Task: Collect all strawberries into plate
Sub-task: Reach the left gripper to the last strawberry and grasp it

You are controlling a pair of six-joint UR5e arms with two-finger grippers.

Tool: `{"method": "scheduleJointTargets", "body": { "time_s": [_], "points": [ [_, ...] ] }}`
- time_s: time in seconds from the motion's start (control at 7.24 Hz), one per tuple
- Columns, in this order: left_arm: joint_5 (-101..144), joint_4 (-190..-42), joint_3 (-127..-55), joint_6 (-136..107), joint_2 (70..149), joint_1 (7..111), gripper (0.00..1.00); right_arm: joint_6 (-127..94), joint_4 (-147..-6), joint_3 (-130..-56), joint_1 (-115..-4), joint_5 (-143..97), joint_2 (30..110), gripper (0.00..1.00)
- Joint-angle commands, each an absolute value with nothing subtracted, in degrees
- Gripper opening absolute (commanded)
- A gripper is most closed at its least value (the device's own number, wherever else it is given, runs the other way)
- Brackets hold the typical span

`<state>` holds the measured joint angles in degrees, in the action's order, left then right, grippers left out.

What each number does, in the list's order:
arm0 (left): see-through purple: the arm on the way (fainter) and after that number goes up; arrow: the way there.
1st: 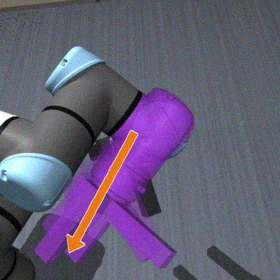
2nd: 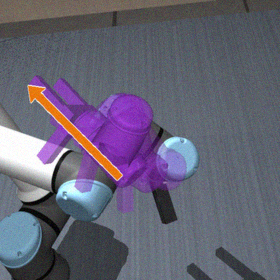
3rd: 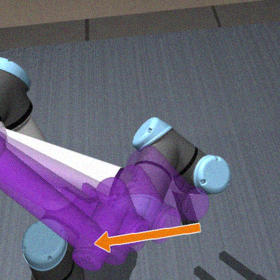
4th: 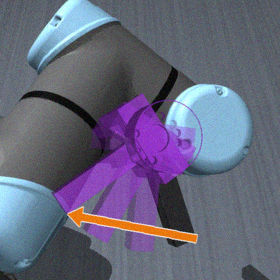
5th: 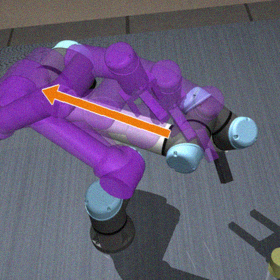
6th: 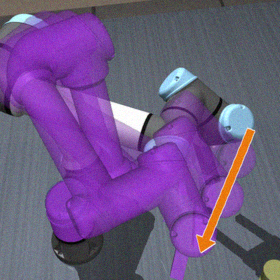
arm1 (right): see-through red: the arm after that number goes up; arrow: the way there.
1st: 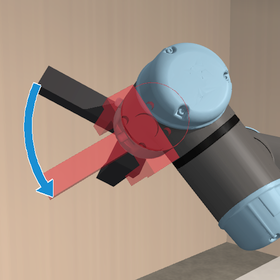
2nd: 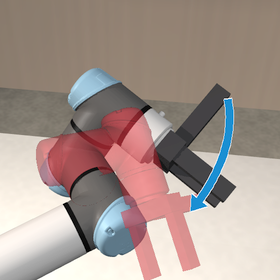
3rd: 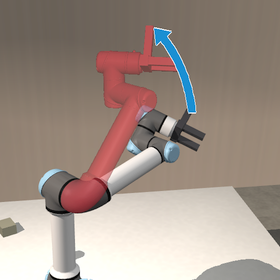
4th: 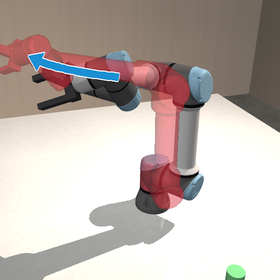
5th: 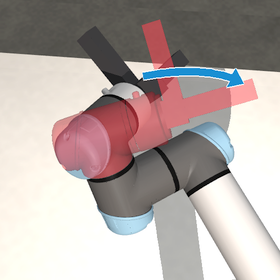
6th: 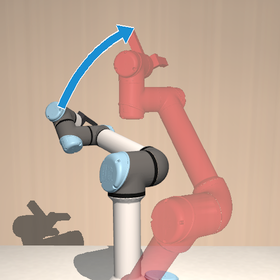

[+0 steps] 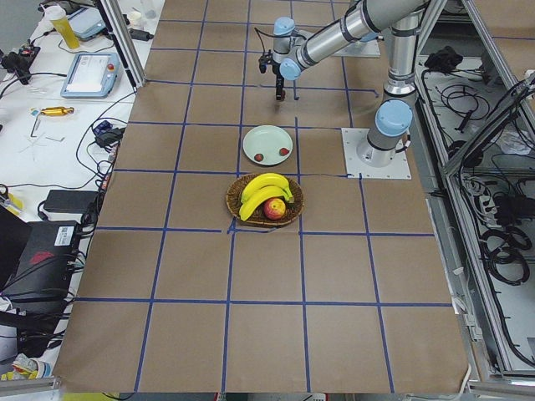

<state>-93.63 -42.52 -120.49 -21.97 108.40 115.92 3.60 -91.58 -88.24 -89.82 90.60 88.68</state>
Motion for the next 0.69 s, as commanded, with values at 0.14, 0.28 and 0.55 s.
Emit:
{"method": "scheduleJointTargets", "body": {
  "time_s": [0.14, 0.28, 0.55],
  "points": [
    [-94.39, -45.41, -120.06, -20.4, 106.54, 115.58, 0.09, 3.6, -91.58, -88.24, -89.82, 90.62, 88.68, 1.0],
    [-96.13, -47.96, -119.28, -18.39, 105.48, 113.66, 0.09, 3.6, -91.58, -88.24, -89.82, 90.62, 88.68, 1.0],
    [-97.99, -60.31, -115.85, -5.96, 102.23, 100.35, 0.1, 3.6, -91.58, -88.16, -89.82, 90.62, 88.68, 1.0]
  ]
}}
